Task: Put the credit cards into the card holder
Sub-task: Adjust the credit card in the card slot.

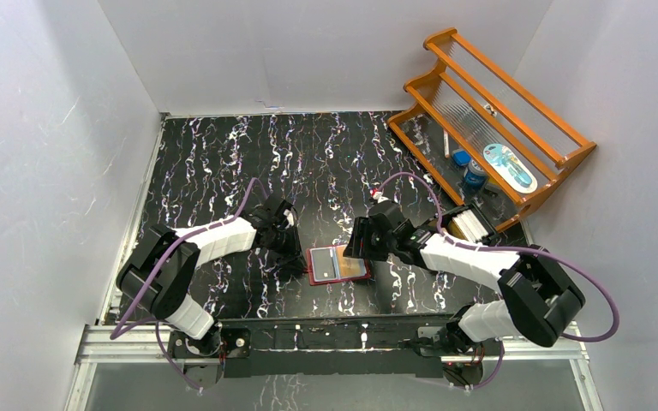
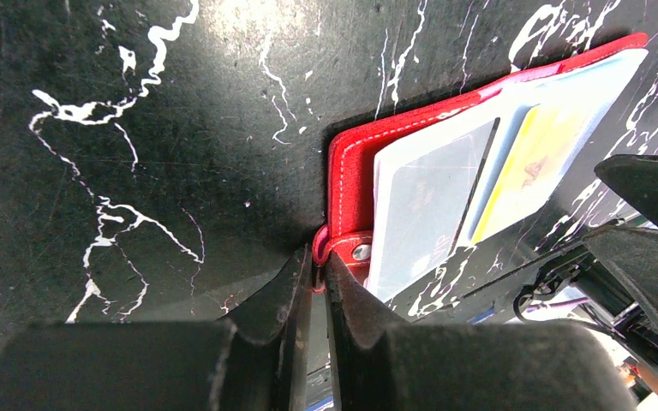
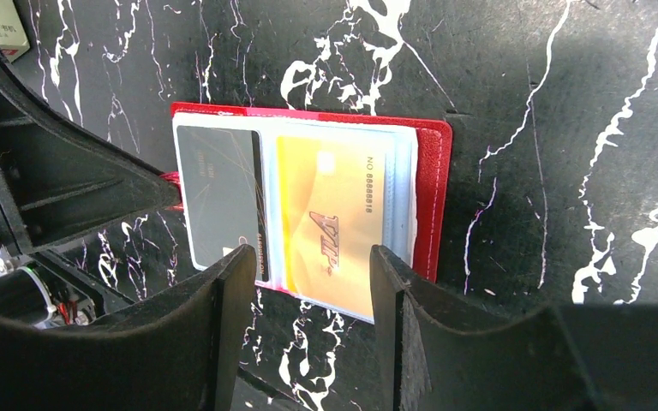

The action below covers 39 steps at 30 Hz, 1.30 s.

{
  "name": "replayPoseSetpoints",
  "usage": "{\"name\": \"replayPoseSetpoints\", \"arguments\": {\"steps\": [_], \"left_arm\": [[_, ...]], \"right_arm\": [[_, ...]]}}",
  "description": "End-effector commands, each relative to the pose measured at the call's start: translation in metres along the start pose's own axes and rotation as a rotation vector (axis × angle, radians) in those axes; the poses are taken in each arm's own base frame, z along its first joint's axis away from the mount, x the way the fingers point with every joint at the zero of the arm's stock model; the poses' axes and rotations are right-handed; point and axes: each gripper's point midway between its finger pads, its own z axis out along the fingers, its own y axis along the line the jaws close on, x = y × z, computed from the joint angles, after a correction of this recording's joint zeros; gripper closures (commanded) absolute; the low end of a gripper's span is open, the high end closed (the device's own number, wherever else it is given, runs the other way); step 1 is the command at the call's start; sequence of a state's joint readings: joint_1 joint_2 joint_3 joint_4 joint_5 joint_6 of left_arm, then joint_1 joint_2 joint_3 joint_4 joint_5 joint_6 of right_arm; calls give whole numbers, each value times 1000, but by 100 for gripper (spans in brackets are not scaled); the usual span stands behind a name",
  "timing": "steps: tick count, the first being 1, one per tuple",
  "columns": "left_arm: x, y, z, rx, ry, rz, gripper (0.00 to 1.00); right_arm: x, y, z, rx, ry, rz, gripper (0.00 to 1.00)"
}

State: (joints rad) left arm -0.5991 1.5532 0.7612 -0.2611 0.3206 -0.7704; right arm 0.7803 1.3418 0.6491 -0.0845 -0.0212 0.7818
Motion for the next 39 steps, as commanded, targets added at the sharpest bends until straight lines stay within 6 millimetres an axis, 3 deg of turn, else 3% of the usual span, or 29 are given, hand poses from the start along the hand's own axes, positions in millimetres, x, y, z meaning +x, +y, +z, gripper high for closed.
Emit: {"name": "replayPoseSetpoints", "arguments": {"steps": [1, 14, 19, 23, 39], "left_arm": [[6, 0, -1, 6, 23, -4, 91], [6, -3, -1, 13, 28, -4, 91], [5, -3, -1, 15, 29, -3, 91], [6, -3, 0, 15, 31, -5, 91], [5, -5, 0, 21, 28, -8, 91]], "right_arm": [[-11, 8, 2, -10, -27, -14, 40], [4, -4, 18, 15, 30, -19, 40], [4, 13, 18, -76, 36, -4, 40], [2, 48, 14, -267, 32, 48, 40], [-1, 82, 2, -435, 59, 114, 40]]}}
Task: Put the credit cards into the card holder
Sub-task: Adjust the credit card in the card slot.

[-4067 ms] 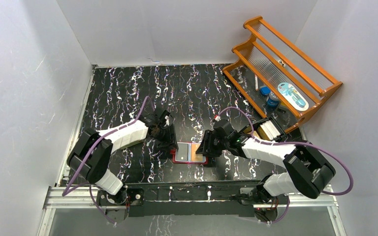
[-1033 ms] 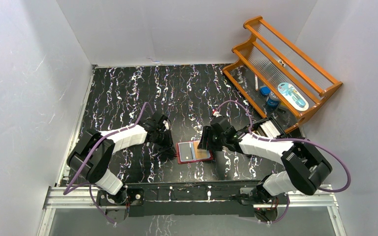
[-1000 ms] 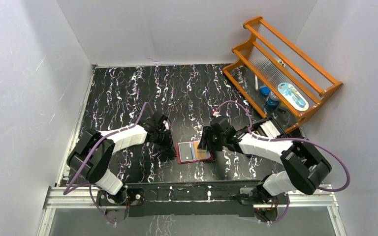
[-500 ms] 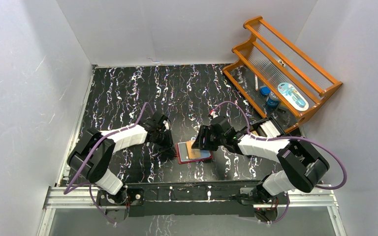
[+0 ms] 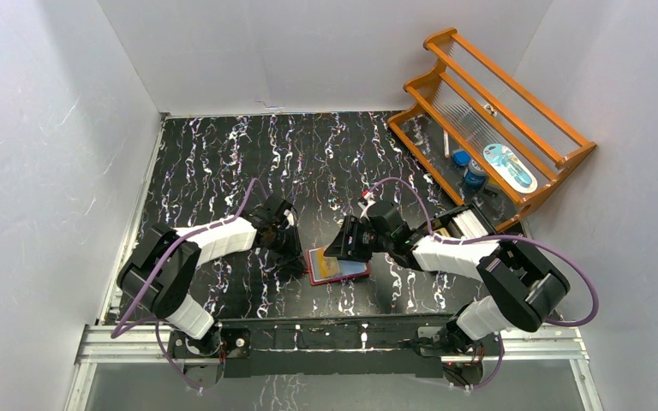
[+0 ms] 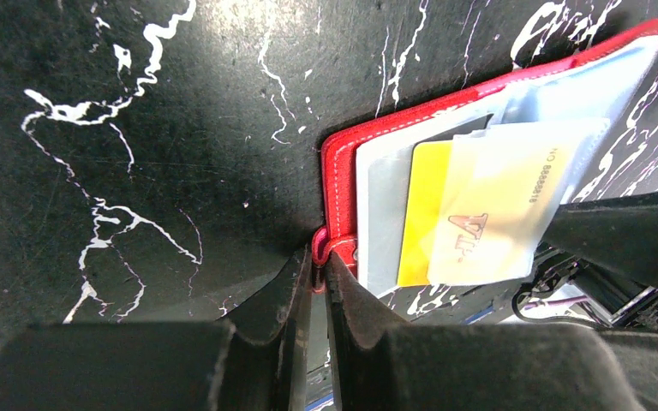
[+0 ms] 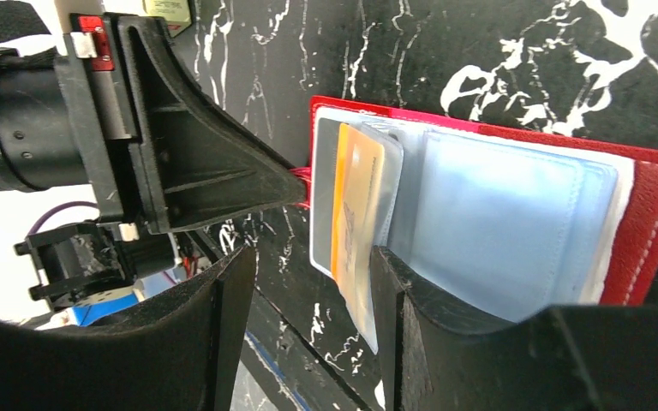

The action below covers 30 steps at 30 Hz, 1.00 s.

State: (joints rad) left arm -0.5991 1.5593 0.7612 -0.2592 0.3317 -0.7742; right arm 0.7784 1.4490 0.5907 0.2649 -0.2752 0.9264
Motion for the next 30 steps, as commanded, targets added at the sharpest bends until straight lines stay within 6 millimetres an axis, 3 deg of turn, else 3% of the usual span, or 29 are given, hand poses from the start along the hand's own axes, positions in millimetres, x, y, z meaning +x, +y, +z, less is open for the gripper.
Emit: {"name": "replayPoseSetpoints", "arguments": {"steps": [1, 11, 18, 24, 26, 30], "left_arm": [[4, -4, -1, 15, 18, -4, 91], [3, -7, -3, 24, 15, -1, 91], [1, -8, -5, 15, 11, 6, 93], [-5, -9, -14, -12, -7, 16, 82], [-8, -17, -20, 3, -15, 9, 73], [-19, -41, -39, 60, -55, -5, 67]], "right_arm": [[-6, 35, -4, -143, -6, 4, 40], [-4, 42, -8, -194, -7, 25, 40], [-3, 11, -7, -101, -56, 42, 40], [-2, -5, -9, -92, -71, 80, 41], [-1, -11, -9, -77, -73, 84, 42], [3, -25, -9, -29, -76, 93, 43]]}}
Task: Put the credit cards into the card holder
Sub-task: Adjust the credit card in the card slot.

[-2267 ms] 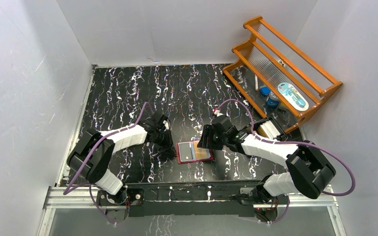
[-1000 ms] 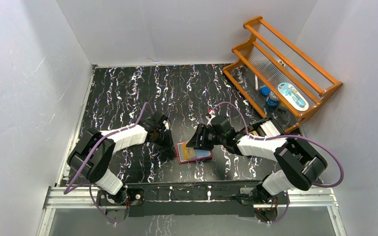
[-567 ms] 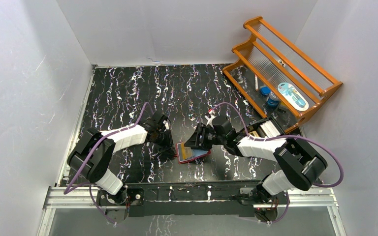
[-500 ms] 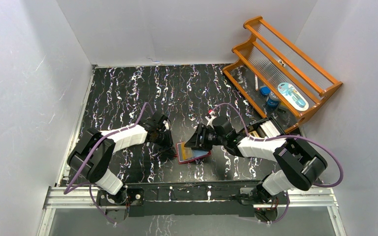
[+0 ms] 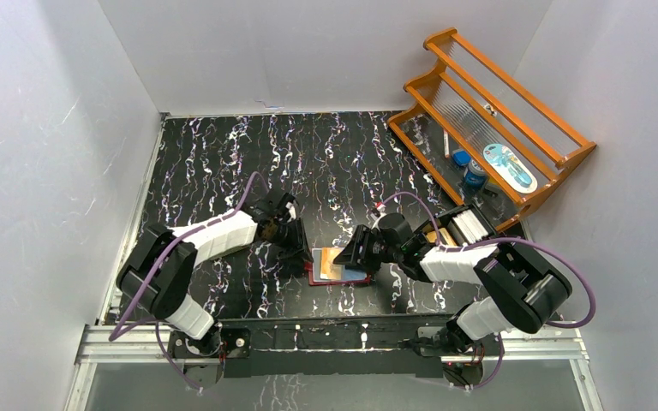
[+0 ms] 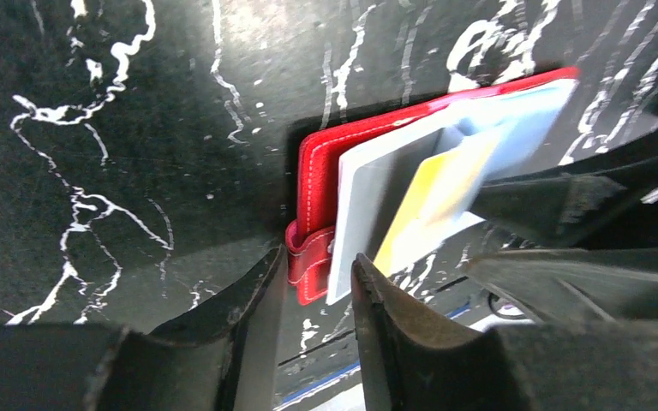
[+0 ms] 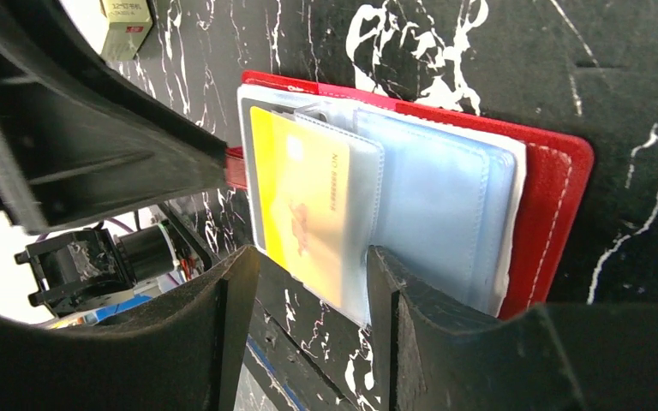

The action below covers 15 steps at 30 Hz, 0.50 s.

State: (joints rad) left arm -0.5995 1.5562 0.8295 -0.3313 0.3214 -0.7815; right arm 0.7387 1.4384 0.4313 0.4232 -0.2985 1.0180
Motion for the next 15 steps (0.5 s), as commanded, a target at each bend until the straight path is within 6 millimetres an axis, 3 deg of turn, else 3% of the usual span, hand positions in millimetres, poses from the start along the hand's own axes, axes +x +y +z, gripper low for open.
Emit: {"name": "replayPoseSetpoints", "arguments": {"steps": [1, 9, 15], "left_arm": [[-12, -35, -33, 83, -57, -1, 65], [-18, -74, -49, 250, -64, -4, 62], [-17, -74, -33, 265, -35, -7, 62]], "right_arm": [[-11, 3, -4, -18, -60, -17, 43], [-12, 0, -4, -4, -65, -28, 44], [-11, -1, -3, 1, -56, -27, 44]]}}
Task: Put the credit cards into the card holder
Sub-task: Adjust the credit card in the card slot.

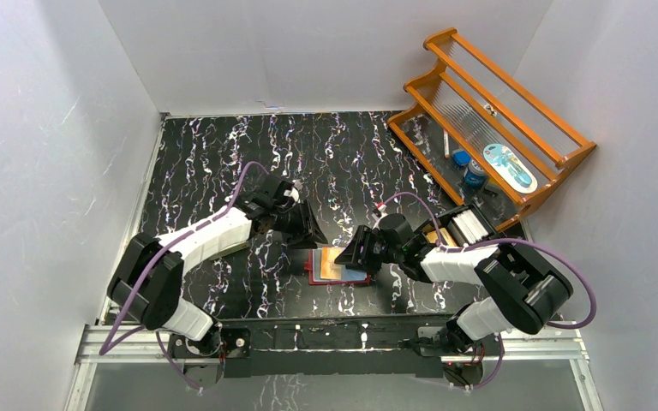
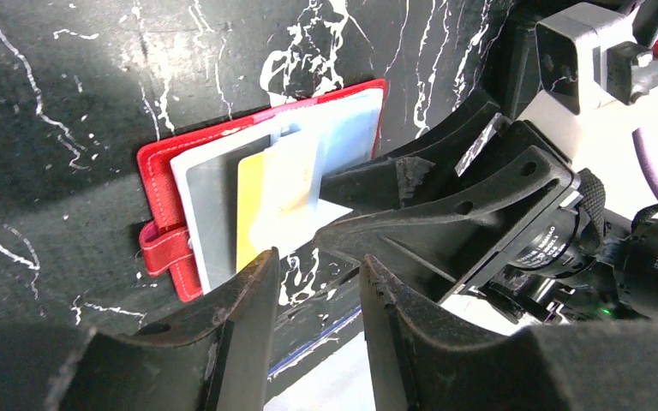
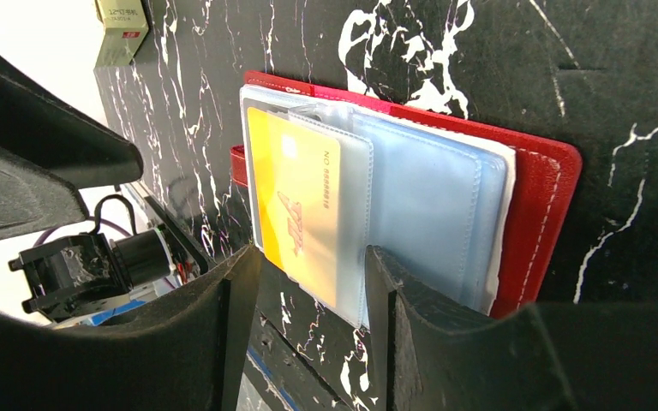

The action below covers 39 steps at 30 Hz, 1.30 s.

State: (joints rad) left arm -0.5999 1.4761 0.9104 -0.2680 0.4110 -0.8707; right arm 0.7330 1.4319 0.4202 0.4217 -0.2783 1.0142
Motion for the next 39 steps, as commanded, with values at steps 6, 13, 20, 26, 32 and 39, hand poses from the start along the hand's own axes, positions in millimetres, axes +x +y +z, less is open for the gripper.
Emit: {"name": "replayPoseSetpoints", "arguments": {"steps": [6, 13, 20, 26, 32, 39], "left_arm": [[9, -3, 19, 51, 49, -12, 62], [14, 8, 28, 2, 46, 0, 60], [18, 20, 33, -41, 43, -3, 57], [21, 23, 39, -53, 57, -2, 56], [24, 21, 45, -48, 69, 5, 57], [29, 12, 49, -22, 75, 14, 57]], "right_arm": [[-8, 4, -2, -13, -31, -28, 44], [-9, 7, -2, -21, -30, -32, 44], [-8, 7, -2, -21, -24, -34, 44], [-7, 6, -2, -20, -23, -36, 44], [-9, 9, -1, -27, -22, -39, 44], [-9, 8, 0, -30, -23, -40, 44]]}}
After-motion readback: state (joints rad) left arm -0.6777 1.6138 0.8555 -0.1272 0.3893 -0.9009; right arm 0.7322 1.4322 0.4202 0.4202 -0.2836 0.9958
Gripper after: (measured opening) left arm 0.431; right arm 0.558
